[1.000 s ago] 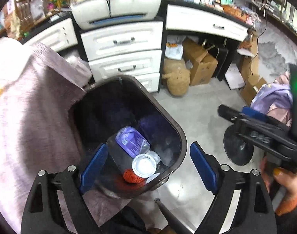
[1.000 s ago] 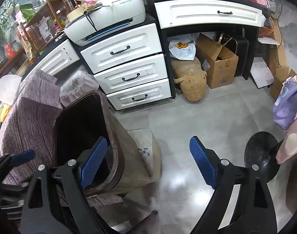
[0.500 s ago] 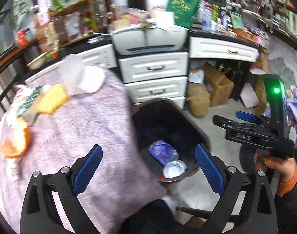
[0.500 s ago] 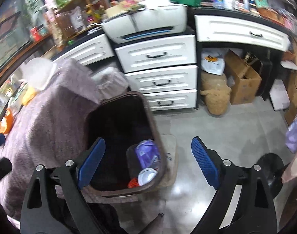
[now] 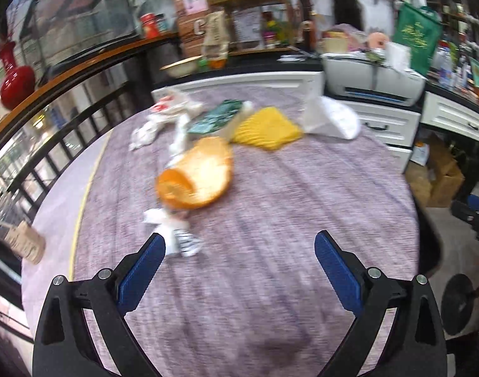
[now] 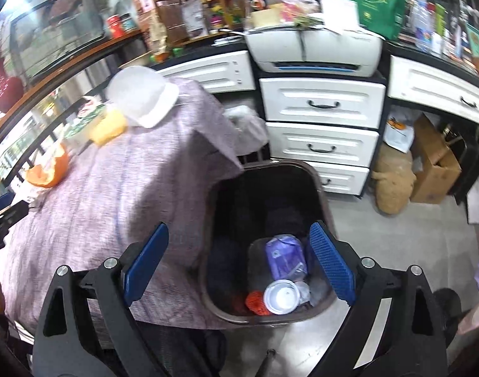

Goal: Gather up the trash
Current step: 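Move the left gripper back to the table and grasp a white tissue, then lift the white tissue with the left gripper while the right gripper grasps the orange peel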

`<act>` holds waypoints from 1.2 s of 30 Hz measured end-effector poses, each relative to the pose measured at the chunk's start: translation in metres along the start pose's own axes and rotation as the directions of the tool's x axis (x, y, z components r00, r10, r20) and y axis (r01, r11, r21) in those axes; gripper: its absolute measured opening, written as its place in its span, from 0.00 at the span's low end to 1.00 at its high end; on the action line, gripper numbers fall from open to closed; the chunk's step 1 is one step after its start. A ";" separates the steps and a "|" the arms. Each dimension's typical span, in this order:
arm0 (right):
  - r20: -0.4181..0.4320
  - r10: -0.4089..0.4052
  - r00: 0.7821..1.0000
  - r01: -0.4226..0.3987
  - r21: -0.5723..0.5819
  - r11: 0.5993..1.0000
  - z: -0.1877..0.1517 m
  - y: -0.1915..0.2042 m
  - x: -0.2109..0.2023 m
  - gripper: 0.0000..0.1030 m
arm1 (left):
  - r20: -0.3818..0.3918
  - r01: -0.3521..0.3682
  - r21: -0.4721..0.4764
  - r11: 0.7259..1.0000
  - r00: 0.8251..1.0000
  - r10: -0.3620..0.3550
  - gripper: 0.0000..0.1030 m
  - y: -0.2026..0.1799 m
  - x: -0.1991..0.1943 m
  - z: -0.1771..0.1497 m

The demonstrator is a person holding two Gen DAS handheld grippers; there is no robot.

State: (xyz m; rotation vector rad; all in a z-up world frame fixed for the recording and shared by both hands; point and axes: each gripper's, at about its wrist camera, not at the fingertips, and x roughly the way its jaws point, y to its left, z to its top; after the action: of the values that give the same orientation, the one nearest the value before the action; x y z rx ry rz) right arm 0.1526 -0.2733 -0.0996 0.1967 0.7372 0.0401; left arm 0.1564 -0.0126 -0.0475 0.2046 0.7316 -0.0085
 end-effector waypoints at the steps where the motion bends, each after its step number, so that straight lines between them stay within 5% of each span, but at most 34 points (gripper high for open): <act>1: 0.000 0.010 1.000 -0.010 -0.013 1.000 0.003 0.006 0.001 0.88 | -0.013 -0.011 -0.016 1.000 1.000 0.011 0.92 0.009 0.004 0.000; 9: -0.022 0.117 0.993 -0.119 -0.128 0.985 0.018 0.065 0.006 0.88 | -0.096 0.001 -0.104 0.995 0.995 -0.012 0.79 0.056 0.035 0.006; 16: -0.039 0.191 0.981 -0.195 -0.223 0.955 0.029 0.117 0.010 0.88 | -0.153 0.029 -0.147 0.989 0.987 -0.052 0.41 0.068 0.058 0.007; 18: -0.044 0.203 0.978 -0.208 -0.243 0.948 0.030 0.129 0.012 0.88 | -0.151 0.028 -0.165 0.986 0.987 -0.053 0.37 0.073 0.058 0.006; 24: -0.070 0.241 0.968 -0.251 -0.302 0.920 0.033 0.163 0.024 0.88 | -0.111 0.038 -0.199 0.979 0.992 -0.061 0.29 0.090 0.043 0.002; 36: -0.162 0.341 0.926 -0.374 -0.274 0.886 0.070 0.228 0.077 0.88 | -0.049 0.065 -0.262 0.963 0.996 -0.080 0.28 0.111 0.025 -0.008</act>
State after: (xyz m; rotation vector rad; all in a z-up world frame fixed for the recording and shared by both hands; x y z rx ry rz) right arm 0.2646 -0.0529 -0.0562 0.0358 0.7867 0.5188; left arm 0.1784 0.0990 -0.0499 -0.0740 0.7914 0.0240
